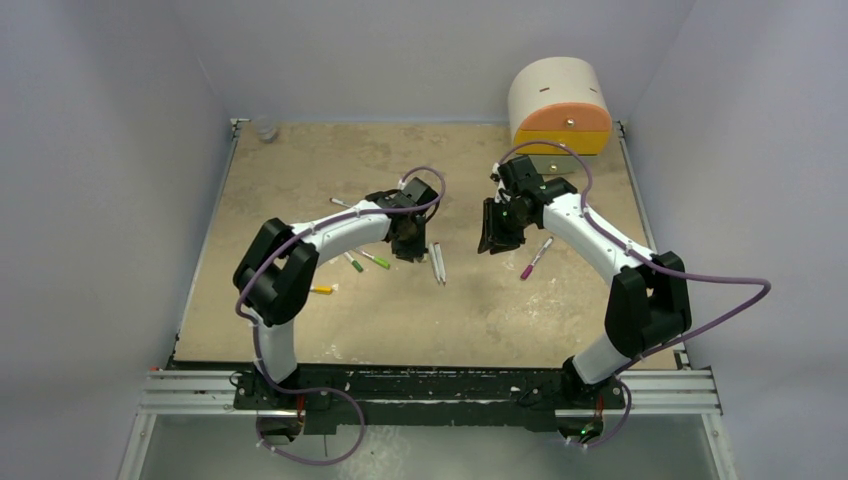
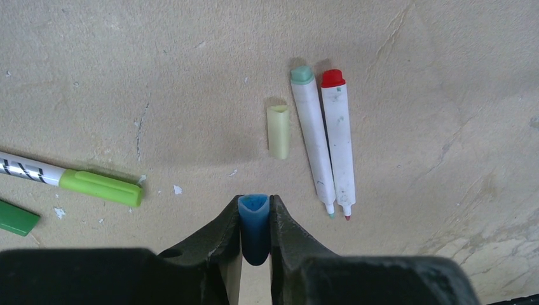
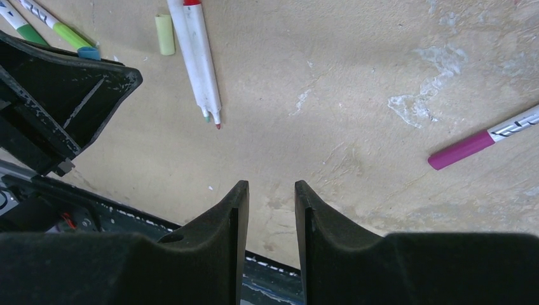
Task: Open the pen caps
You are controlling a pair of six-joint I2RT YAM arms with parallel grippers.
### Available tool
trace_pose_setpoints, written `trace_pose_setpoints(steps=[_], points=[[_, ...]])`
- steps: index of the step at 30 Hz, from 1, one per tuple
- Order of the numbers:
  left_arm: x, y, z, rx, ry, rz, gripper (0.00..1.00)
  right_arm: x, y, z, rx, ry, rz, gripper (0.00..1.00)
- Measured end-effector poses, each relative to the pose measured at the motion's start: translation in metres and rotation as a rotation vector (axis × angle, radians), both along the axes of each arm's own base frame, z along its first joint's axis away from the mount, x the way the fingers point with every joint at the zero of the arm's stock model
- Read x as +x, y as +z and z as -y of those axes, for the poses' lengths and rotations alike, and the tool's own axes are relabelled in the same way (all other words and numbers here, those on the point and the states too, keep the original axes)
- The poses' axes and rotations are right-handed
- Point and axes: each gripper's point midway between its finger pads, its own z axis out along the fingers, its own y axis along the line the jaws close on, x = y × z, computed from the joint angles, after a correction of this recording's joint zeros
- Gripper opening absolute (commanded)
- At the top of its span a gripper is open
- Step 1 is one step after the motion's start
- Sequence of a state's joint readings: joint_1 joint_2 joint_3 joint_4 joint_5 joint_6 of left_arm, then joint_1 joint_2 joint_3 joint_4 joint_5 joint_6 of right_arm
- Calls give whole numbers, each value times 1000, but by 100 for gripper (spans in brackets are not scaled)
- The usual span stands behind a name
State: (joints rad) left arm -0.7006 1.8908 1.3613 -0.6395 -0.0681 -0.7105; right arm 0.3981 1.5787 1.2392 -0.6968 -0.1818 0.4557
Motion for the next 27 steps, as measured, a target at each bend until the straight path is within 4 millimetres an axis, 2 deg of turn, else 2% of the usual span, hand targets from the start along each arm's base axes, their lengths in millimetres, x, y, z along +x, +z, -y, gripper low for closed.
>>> trace_pose_setpoints(steps=[7, 13, 22, 23, 26, 27], points=[[-1, -7, -1, 15, -8, -12, 23, -1, -1, -1, 9, 7, -5, 35], [0, -13, -1, 30, -21, -21, 24, -2, -2, -2, 14, 10, -8, 35], [6, -3, 0, 37, -17, -9, 24, -2, -2, -2, 13, 8, -8, 36], [6, -1, 0, 39, -16, -8, 27, -1, -2, 0, 13, 4, -8, 36], [9, 13, 0, 43, -12, 0, 45, 4, -4, 8, 9, -21, -11, 38], [9, 19, 1, 40, -12, 5, 47, 7, -5, 14, 3, -38, -14, 40]])
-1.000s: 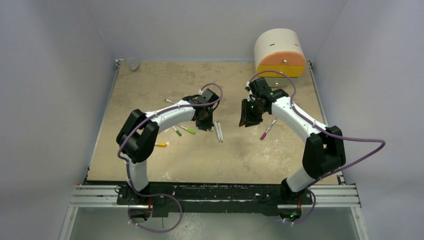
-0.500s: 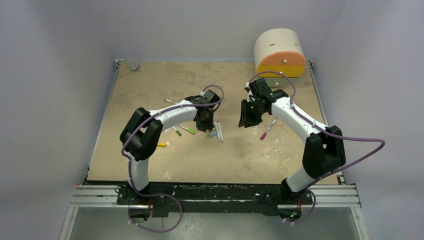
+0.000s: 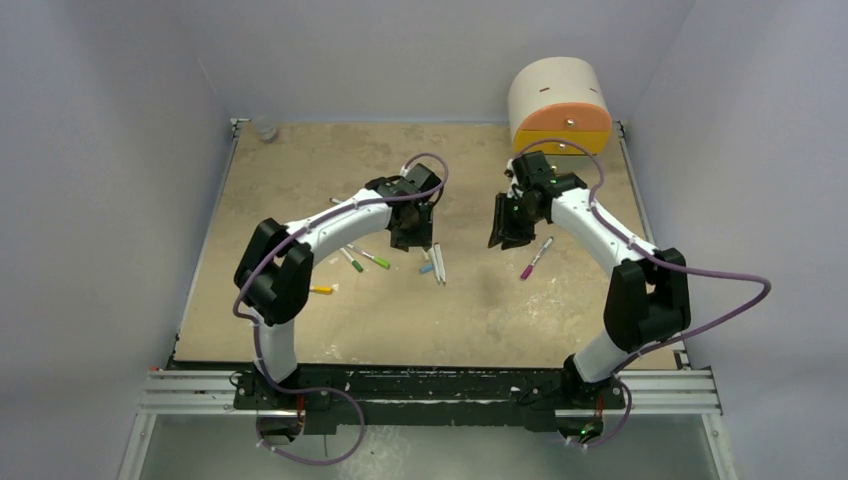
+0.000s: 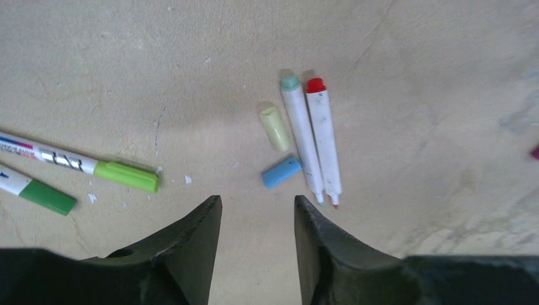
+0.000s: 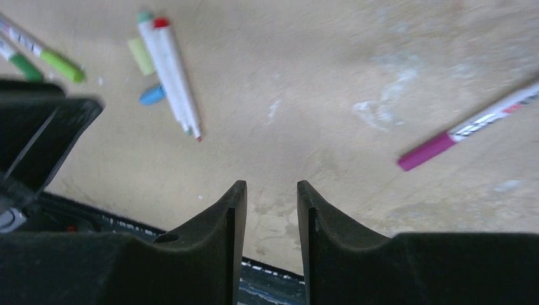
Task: Open the pen caps
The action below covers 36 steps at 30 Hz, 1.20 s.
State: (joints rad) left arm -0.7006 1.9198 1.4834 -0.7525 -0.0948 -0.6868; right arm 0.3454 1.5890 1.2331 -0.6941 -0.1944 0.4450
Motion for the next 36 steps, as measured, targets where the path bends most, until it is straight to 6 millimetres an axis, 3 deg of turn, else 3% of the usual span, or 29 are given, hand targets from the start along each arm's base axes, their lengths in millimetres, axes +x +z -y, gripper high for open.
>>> trace_pose_setpoints(steps=[2, 8, 13, 20, 24, 36], points=[[1, 19, 1, -18, -1, 22, 49, 12, -1, 18, -23, -52, 0, 44], [-3, 89, -2, -104, 0, 121, 56, 71, 6, 69, -116, -197, 57, 45], [-13, 123, -10, -146, 2, 167, 58, 118, 5, 82, -183, -227, 97, 43], [-25, 135, -22, -143, 6, 173, 58, 166, -24, 80, -226, -207, 93, 41], [-31, 138, -28, -138, 12, 174, 58, 176, -39, 79, -241, -186, 72, 40], [-37, 139, -35, -131, 17, 174, 59, 180, -52, 76, -258, -148, 85, 37]])
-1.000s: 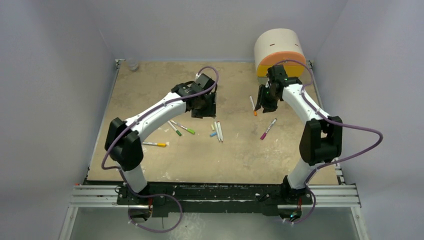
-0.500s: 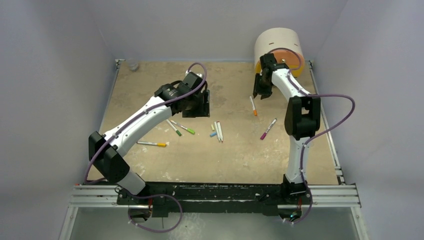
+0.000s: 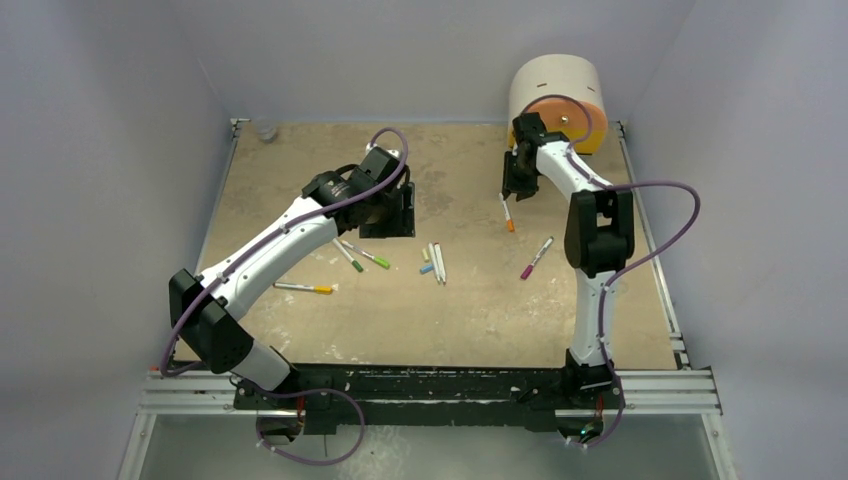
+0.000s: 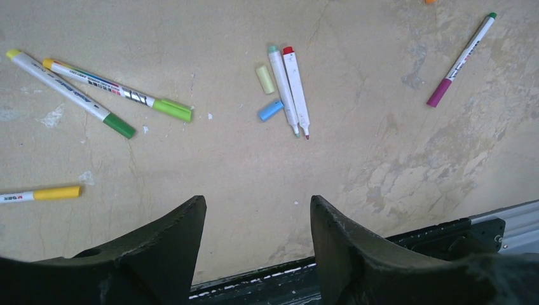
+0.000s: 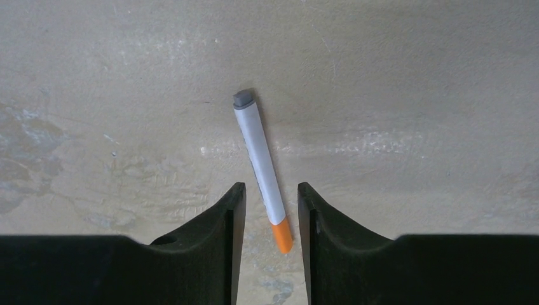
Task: Open the pen caps
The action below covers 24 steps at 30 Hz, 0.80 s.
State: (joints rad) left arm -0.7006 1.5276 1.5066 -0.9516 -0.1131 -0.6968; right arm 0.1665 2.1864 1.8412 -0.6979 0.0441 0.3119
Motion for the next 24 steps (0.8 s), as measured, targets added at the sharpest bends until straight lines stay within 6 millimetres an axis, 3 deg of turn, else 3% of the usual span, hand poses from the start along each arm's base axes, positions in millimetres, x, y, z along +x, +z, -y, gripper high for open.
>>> trace_pose_setpoints(steps=[8, 15, 24], points=[[0, 0, 0, -4, 8, -3, 59, -16, -31, -12, -32, 49, -30, 36], [-3, -1, -1, -2, 18, -17, 59, -20, -36, -10, -66, 63, -38, 31], [-3, -1, 1, -16, 33, -23, 61, -19, -37, -8, -92, 82, -34, 4]])
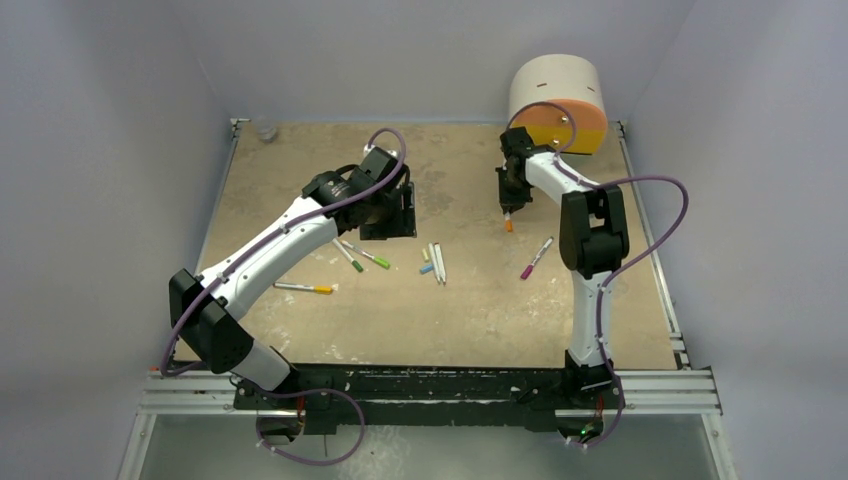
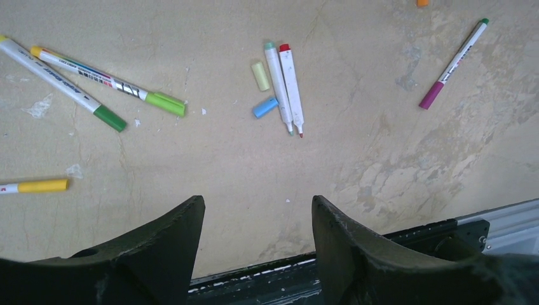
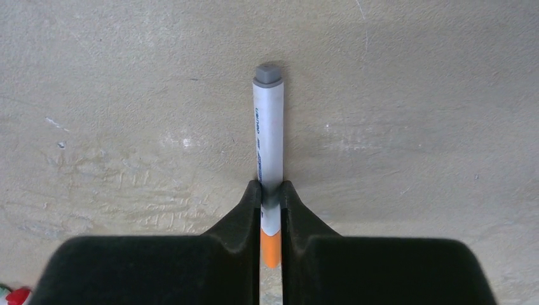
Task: Open the pen caps
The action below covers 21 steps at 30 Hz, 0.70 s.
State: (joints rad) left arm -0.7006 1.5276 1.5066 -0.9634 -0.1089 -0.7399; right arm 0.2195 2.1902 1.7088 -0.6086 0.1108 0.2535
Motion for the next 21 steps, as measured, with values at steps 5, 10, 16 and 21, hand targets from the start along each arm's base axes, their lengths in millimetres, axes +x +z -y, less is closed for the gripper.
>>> trace_pose_setpoints(steps=[5, 10, 16, 21], points=[[3, 4, 9, -45, -8, 9, 62, -5, 3, -13, 58, 38, -10, 0], [6, 3, 23, -110, -19, 14, 63, -19, 33, -37, 185, 80, -22, 0], [14, 11, 44, -206, -46, 48, 63, -33, 139, -80, 474, 124, 105, 0], [26, 23, 68, -316, -72, 88, 63, -58, 207, -117, 779, 136, 190, 0]])
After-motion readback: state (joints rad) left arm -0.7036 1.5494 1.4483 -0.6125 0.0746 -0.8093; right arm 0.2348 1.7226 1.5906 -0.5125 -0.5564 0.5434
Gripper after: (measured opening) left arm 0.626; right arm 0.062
